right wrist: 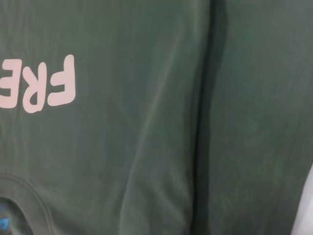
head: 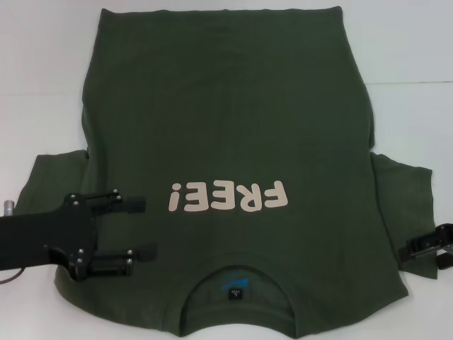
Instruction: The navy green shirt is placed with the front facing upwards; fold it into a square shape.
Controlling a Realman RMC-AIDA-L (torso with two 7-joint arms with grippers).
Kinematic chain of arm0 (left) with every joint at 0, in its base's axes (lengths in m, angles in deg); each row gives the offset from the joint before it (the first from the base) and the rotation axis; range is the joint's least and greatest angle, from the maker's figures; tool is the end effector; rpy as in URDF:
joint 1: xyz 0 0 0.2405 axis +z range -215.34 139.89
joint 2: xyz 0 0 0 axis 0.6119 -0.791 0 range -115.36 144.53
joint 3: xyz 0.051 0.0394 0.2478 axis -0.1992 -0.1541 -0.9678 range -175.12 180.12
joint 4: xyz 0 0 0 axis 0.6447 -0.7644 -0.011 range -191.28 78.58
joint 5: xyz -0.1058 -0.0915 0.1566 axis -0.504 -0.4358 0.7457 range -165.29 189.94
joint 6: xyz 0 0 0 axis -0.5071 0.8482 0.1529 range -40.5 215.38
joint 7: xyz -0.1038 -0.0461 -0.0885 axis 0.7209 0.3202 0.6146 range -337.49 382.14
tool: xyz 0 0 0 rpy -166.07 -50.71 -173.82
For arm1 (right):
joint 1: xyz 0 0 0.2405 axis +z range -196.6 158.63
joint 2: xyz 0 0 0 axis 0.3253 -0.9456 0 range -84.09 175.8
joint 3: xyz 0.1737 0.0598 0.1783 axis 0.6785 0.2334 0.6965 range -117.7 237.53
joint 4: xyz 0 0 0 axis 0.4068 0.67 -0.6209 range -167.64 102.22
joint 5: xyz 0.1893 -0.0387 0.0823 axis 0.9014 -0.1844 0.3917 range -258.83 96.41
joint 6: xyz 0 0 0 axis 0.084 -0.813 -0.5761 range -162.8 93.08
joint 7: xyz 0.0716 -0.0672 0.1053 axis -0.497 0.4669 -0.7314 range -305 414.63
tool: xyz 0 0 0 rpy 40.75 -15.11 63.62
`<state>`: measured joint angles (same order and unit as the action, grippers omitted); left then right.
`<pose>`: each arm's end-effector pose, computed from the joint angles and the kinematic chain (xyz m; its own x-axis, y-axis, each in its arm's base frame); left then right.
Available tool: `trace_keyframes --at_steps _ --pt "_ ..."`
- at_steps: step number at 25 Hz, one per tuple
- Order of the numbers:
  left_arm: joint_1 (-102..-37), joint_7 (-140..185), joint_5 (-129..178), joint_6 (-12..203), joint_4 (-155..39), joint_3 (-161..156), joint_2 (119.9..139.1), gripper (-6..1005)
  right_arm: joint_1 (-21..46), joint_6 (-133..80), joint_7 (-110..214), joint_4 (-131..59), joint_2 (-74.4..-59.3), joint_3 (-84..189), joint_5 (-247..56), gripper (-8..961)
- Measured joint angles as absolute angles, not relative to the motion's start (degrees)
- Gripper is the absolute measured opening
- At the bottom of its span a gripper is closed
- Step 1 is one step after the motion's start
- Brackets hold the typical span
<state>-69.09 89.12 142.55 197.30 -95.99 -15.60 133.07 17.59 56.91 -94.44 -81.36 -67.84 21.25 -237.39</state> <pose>-0.2709 0.2931 0.0340 0.8133 0.1862 0.5513 0.2876 -0.9522 -0.1027 0.3140 0.3419 0.0583 0.0943 -0.9905 -0.1005 -0.9505 -0.0595 -0.3051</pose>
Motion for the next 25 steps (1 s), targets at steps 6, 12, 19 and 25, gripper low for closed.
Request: trace_keyframes --at_steps 6,12,19,25 --pt "-68.7 89.1 142.5 197.3 -96.0 -15.6 133.15 798 17.4 57.1 -94.6 -81.7 -67.58 21.4 -237.4 944" --pt "-68.7 89.1 142.4 197.3 -96.0 -15.6 133.19 798 17.7 57.1 -94.6 -81.3 -67.59 21.4 -237.6 944" --pt "-68.7 89.1 142.3 197.3 -96.0 -15.6 133.23 798 17.4 57.1 -94.9 -81.2 -67.61 21.4 -237.7 944" --pt "-68.8 89.1 142.3 197.3 -96.0 -15.6 133.23 799 17.5 57.0 -95.0 -81.2 -67.61 21.4 -237.7 944"
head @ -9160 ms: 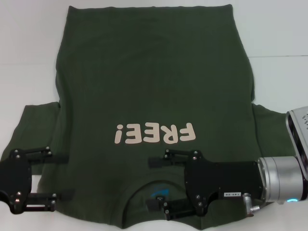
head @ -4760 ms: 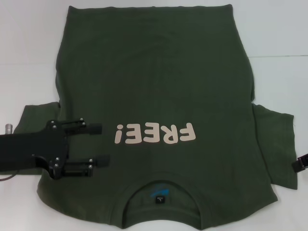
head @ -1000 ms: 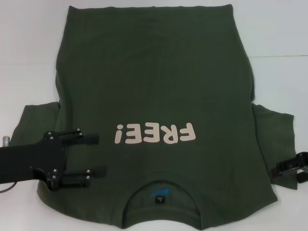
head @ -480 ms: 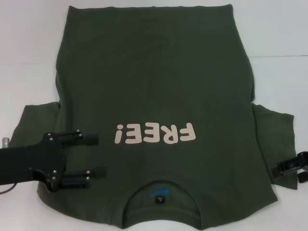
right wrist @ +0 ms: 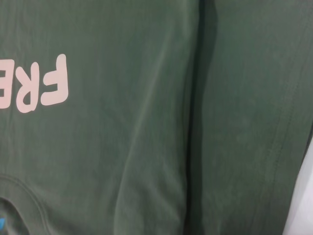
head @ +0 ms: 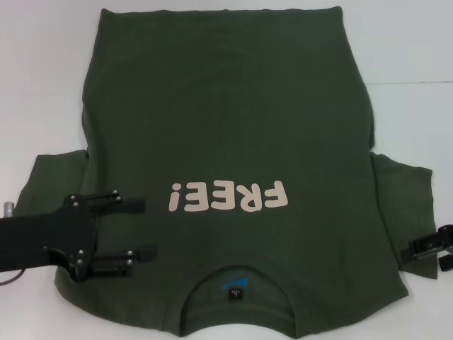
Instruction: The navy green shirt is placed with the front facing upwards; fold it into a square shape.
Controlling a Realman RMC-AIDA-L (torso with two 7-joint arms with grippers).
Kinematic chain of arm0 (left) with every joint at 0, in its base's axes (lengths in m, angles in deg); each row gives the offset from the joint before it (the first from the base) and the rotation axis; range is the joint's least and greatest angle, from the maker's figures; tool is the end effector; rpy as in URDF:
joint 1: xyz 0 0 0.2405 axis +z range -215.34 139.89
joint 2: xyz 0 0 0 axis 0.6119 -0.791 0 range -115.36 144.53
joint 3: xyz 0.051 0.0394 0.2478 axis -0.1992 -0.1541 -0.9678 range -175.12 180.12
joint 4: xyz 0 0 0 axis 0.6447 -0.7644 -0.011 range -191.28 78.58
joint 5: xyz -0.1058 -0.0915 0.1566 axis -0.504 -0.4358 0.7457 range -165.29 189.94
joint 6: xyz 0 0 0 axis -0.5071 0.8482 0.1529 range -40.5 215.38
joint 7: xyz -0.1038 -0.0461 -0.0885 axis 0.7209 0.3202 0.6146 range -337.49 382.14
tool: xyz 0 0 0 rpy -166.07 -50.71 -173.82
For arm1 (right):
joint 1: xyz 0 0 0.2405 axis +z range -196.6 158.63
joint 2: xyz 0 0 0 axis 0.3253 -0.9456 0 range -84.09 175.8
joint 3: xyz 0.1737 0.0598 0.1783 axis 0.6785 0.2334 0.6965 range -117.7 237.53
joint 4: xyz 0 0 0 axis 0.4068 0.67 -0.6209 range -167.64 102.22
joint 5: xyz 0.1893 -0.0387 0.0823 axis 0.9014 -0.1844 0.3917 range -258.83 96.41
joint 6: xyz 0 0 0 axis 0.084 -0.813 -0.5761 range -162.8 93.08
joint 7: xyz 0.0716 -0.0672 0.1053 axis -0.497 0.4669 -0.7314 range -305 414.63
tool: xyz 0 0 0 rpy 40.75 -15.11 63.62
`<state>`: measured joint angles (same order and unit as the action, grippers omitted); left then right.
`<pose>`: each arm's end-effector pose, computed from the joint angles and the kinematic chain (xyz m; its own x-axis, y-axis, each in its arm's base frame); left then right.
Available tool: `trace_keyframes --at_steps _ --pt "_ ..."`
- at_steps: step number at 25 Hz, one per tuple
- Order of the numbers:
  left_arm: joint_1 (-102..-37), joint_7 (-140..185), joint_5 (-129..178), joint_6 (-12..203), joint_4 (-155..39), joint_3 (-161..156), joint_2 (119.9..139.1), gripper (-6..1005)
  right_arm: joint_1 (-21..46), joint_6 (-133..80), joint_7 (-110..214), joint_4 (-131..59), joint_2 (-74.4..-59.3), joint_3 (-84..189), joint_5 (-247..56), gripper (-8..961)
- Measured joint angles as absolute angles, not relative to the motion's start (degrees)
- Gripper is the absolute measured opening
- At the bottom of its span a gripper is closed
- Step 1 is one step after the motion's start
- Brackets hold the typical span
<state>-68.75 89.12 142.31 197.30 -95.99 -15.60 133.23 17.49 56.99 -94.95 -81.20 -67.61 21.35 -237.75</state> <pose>-0.2718 0.2915 0.0332 0.8094 0.1895 0.5558 0.2931 -0.9506 -0.1027 0.3161 0.3409 0.0599 0.0804 -0.9916 -0.1008 -0.9498 -0.0455 -0.3096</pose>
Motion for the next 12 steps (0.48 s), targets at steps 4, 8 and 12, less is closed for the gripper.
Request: trace_keyframes --at_steps 4,8,12 --pt "-68.8 89.1 142.3 197.3 -96.0 -15.6 133.24 798 17.6 56.9 -95.0 -81.2 -67.69 21.4 -237.7 944" --pt "-68.8 89.0 142.3 197.3 -96.0 -15.6 133.24 798 17.7 56.7 -94.9 -81.1 -67.95 21.4 -237.5 944" --pt "-68.8 89.0 142.3 197.3 -96.0 -15.5 133.24 799 17.8 56.7 -94.9 -81.0 -68.21 21.4 -237.4 944"
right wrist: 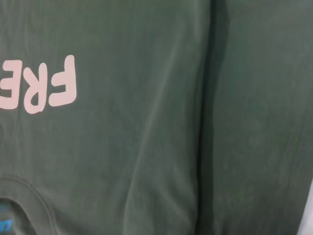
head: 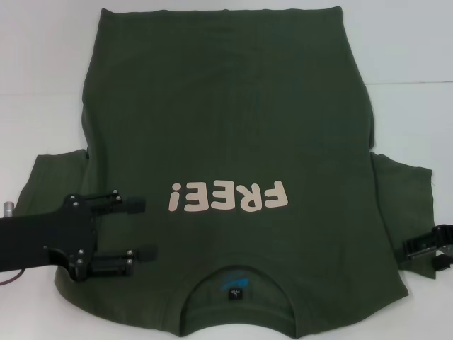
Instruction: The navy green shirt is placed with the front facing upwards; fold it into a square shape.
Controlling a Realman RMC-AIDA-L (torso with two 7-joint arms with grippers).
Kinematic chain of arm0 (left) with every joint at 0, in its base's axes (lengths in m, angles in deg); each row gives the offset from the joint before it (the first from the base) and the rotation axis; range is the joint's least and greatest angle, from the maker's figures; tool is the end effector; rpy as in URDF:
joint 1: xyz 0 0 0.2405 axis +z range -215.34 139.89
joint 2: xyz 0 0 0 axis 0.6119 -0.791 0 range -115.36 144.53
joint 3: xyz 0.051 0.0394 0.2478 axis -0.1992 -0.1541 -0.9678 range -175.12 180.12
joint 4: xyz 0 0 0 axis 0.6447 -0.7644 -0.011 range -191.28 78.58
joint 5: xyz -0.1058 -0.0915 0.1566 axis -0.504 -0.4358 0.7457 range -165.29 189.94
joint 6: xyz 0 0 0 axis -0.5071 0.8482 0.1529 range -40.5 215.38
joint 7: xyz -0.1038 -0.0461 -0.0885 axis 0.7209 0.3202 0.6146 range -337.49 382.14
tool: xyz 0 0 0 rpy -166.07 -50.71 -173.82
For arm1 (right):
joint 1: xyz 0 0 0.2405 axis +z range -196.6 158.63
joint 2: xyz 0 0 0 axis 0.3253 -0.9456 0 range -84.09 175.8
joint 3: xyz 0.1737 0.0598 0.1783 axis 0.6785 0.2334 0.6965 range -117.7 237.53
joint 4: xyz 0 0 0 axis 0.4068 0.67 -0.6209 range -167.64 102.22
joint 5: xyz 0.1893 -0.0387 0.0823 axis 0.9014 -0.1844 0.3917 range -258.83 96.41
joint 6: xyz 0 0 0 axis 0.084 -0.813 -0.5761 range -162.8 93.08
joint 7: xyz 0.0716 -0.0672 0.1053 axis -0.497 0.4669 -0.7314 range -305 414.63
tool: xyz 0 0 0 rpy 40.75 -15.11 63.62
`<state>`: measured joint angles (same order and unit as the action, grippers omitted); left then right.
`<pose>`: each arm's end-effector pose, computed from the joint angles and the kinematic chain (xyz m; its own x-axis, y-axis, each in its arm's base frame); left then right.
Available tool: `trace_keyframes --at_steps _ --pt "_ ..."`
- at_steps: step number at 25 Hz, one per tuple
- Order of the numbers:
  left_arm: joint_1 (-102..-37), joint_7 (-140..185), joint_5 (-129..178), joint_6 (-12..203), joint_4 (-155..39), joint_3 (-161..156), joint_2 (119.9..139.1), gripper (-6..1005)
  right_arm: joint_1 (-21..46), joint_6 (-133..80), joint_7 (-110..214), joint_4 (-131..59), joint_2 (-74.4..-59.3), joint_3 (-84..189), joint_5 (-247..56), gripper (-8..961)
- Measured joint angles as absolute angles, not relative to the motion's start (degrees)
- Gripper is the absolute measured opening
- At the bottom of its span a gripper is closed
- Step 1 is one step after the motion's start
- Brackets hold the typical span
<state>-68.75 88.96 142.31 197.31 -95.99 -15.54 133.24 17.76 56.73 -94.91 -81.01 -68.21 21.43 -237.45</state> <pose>-0.2718 0.2914 0.0333 0.8098 0.1869 0.5562 0.2913 -0.9509 -0.1046 0.3129 0.3417 0.0545 0.0843 -0.9914 -0.1003 -0.9535 -0.0511 -0.2970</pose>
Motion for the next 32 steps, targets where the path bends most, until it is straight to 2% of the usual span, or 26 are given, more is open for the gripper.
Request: trace_keyframes --at_steps 11,18,20,26,31,32 --pt "-68.7 88.9 142.3 197.2 -96.0 -15.4 133.24 798 17.5 56.4 -94.4 -80.2 -68.41 21.4 -233.8 944" --pt "-68.7 88.6 142.3 197.2 -96.0 -15.4 133.24 798 17.4 56.5 -93.8 -79.1 -67.93 21.4 -232.0 945" --pt "-68.6 88.6 142.4 197.2 -96.0 -15.3 133.24 798 17.4 56.6 -93.8 -79.3 -67.78 21.4 -232.1 787" --pt "-68.6 88.6 142.5 197.2 -96.0 -15.3 133.24 799 16.4 58.2 -94.8 -85.2 -67.05 21.4 -232.2 675" --pt "-68.6 88.6 142.4 197.2 -96.0 -15.5 133.24 799 16.0 59.6 -96.3 -87.7 -67.11 20.8 -232.6 706" --pt "-68.6 88.6 142.4 197.2 -96.0 -15.5 133.26 799 16.0 59.8 -96.7 -87.7 -67.09 20.8 -232.9 742"
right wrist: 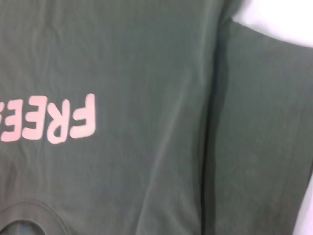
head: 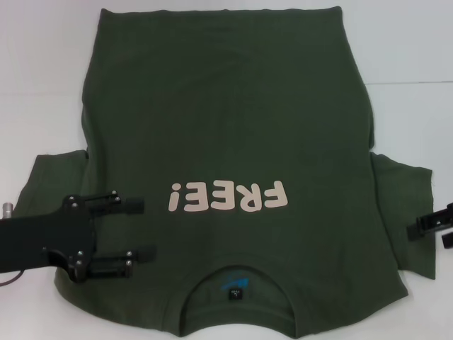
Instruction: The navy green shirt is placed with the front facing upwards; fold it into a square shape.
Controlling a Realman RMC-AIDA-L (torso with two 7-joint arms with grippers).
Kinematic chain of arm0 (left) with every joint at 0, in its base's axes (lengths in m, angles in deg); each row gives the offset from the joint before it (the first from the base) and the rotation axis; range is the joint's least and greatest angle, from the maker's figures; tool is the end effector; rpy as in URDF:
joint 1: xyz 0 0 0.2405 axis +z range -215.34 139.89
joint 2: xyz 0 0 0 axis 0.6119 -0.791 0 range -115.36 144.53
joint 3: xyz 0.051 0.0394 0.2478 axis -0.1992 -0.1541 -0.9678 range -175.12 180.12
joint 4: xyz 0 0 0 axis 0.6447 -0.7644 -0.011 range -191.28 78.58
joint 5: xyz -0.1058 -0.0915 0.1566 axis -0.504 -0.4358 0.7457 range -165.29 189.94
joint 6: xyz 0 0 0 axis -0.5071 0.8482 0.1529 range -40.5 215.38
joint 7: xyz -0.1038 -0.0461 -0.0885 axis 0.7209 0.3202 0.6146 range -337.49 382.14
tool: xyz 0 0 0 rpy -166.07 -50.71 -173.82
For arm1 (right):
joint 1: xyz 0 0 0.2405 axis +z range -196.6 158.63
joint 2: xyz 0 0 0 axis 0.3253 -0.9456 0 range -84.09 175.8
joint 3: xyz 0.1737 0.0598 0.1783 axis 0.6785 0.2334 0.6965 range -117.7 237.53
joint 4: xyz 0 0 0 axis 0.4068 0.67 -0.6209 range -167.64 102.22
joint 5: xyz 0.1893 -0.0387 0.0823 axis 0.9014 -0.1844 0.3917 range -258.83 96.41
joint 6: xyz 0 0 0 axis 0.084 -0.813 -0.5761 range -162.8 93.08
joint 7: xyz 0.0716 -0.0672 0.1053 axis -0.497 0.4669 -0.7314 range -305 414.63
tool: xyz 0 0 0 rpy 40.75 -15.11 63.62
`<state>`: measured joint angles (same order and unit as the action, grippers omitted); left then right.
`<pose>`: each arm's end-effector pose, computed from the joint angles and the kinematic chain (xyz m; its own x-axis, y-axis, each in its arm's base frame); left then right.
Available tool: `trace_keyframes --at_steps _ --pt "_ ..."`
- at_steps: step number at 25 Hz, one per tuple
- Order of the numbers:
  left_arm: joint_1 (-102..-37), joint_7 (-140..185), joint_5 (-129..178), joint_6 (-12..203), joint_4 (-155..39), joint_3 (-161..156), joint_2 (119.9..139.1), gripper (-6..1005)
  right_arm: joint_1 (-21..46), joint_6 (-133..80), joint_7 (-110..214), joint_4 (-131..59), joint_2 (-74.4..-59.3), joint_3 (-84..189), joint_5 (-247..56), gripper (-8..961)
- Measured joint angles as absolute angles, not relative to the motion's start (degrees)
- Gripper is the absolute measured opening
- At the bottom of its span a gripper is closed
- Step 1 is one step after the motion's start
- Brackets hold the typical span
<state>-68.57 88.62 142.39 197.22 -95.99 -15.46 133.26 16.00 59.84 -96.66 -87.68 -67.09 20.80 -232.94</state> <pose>-0.2729 0.2907 0.0331 0.8111 0.1848 0.5550 0.2911 -0.9505 -0.1089 0.3029 0.3455 0.0807 0.1075 -0.9794 -0.1711 -0.9577 -0.0558 -0.2823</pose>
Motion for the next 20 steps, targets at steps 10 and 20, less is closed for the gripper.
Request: trace_keyframes --at_steps 10,20 --pt "-68.8 88.6 142.3 196.9 -95.7 -15.4 133.32 799 16.5 60.4 -97.7 -86.5 -67.37 20.8 -236.1 926" --pt "-68.9 88.5 142.3 196.5 -95.4 -15.5 133.32 799 16.5 59.0 -98.0 -84.1 -67.34 20.7 -236.2 832"
